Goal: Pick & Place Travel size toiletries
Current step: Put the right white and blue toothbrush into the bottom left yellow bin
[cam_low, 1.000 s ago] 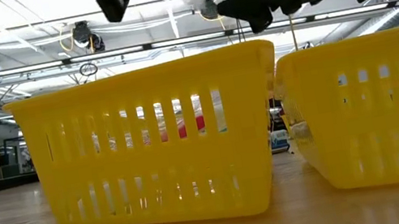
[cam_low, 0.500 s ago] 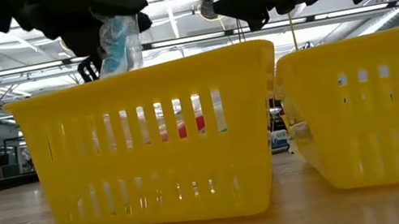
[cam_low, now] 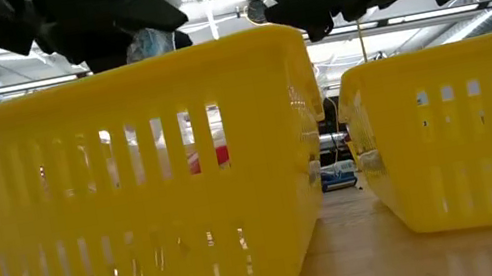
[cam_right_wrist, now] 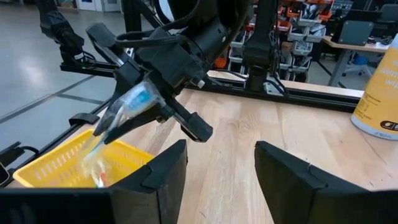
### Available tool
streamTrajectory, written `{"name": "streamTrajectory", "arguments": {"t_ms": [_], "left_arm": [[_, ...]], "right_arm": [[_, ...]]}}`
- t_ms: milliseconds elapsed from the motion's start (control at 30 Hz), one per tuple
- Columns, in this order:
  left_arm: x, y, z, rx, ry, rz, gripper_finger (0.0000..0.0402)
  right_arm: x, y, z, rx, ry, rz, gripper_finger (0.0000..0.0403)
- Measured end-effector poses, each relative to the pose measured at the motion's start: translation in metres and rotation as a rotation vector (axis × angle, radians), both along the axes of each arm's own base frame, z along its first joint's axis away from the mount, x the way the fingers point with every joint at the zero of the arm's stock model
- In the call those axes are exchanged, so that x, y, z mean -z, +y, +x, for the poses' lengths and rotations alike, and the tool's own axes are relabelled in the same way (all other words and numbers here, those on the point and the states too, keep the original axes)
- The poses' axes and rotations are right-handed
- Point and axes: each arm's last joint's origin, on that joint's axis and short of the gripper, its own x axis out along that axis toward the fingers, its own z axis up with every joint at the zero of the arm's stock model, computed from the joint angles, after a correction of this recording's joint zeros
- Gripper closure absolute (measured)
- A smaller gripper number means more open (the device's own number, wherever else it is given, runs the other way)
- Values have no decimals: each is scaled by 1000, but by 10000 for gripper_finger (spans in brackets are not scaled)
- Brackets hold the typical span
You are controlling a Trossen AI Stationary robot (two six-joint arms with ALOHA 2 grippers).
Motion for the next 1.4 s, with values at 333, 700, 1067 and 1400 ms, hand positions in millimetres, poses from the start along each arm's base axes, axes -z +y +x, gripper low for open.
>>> {"name": "streamTrajectory", "arguments": {"t_ms": [333,700,1067,1400], "left_arm": [[-1,3,2,-46,-25,20,275],[7,2,-4,1,103,-8,203],[13,8,-8,-106,284,-107,226],[3,12,0,-18,184,-183,238]], "right_arm": [[2,0,0,-1,14,-9,225],[2,-6,0,21,17,0,223],[2,-7,0,26,23,-1,221],[2,-7,0,27,24,0,220]]}}
